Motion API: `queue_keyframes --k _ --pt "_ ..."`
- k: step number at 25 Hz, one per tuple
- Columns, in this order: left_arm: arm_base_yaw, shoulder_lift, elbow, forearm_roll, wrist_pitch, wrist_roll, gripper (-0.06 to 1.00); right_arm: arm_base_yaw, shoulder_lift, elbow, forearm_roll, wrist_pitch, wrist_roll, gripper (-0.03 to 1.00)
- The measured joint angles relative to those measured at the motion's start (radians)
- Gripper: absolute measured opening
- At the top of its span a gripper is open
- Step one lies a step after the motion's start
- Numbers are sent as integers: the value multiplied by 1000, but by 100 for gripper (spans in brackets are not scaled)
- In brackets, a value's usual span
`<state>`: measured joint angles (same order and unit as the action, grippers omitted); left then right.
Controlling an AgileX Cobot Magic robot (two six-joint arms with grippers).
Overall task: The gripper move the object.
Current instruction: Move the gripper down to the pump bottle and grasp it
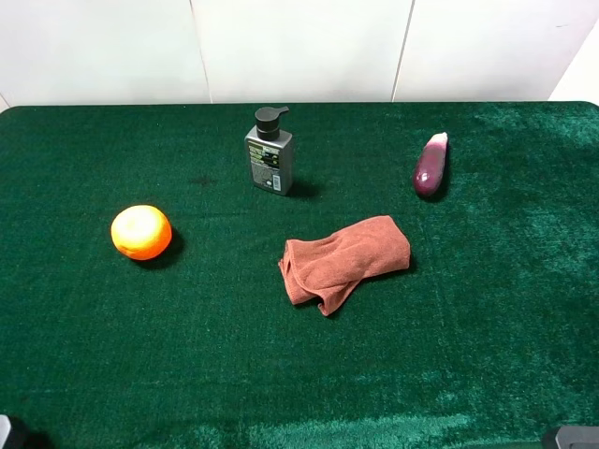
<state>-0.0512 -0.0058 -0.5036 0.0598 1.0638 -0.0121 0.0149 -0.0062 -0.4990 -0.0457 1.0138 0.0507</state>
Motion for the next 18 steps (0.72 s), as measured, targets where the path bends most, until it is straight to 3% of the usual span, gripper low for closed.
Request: queue_keyframes --k 18 --pt "0 0 0 0 0 0 99 0 0 0 0 0 -7 70"
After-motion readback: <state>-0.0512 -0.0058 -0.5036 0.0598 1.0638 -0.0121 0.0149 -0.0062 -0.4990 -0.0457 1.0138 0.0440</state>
